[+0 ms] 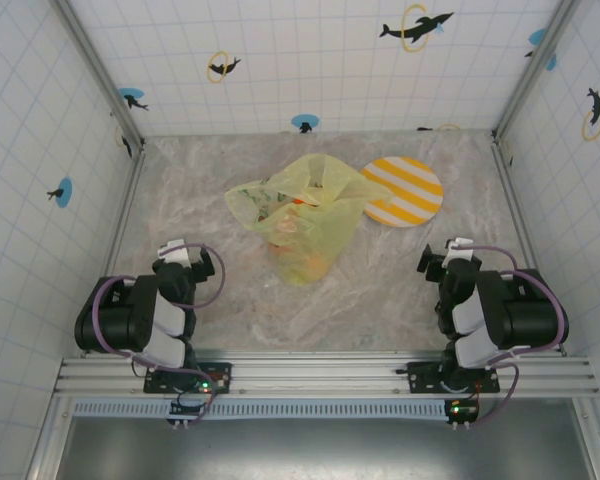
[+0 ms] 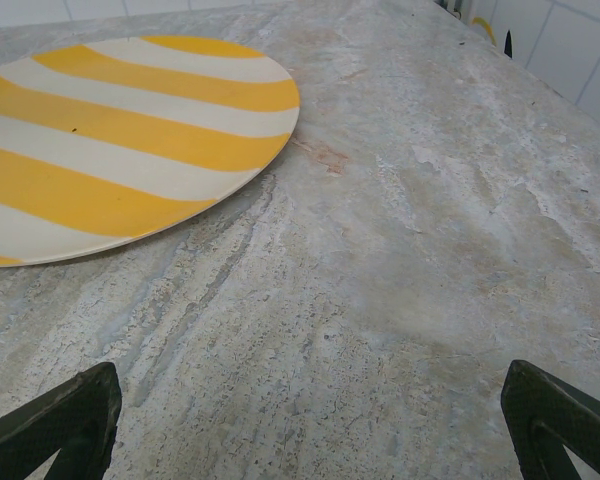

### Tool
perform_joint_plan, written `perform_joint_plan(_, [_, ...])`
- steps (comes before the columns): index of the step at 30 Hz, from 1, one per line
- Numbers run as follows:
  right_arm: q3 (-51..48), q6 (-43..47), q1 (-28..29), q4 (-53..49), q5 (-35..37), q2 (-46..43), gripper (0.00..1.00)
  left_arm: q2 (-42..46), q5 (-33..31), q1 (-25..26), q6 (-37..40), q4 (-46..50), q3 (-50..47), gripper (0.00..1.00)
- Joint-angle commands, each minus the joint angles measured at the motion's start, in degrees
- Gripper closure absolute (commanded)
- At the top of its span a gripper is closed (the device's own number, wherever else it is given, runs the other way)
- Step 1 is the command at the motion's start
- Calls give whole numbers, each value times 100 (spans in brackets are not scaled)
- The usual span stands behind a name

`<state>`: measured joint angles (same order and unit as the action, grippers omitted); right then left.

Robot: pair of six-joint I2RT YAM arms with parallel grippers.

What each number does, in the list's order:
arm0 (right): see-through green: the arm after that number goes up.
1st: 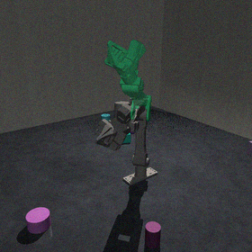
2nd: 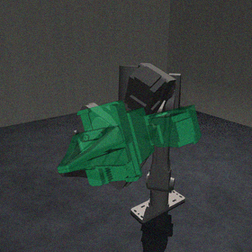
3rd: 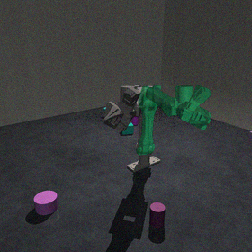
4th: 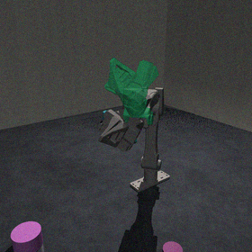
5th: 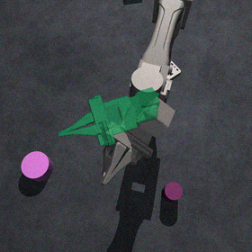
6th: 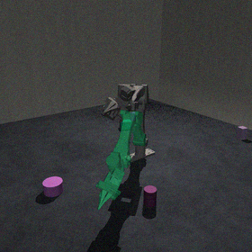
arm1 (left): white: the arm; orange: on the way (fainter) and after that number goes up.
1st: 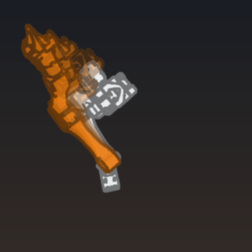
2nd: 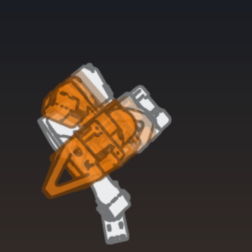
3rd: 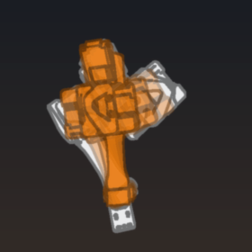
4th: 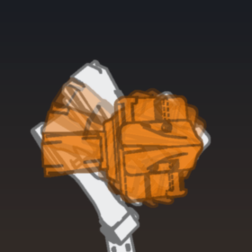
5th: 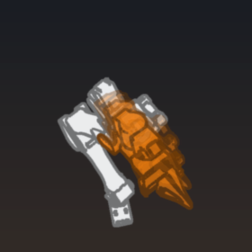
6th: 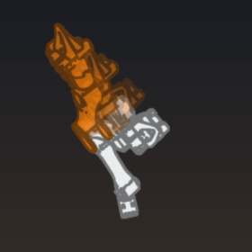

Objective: Place the fruits into the plastic bag

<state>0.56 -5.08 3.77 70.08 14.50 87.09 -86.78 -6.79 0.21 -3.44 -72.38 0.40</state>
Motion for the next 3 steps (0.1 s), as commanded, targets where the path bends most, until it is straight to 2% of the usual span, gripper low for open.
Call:
perform_joint_plan(1, [-123, 9, 16, 279, 30, -32, 0, -3, 107, -56, -7, -138, -42, 2])
perform_joint_plan(3, [-119, 8, 18, 277, 29, -31, 0, 19, 83, -56, -5, -189, -83, 2])
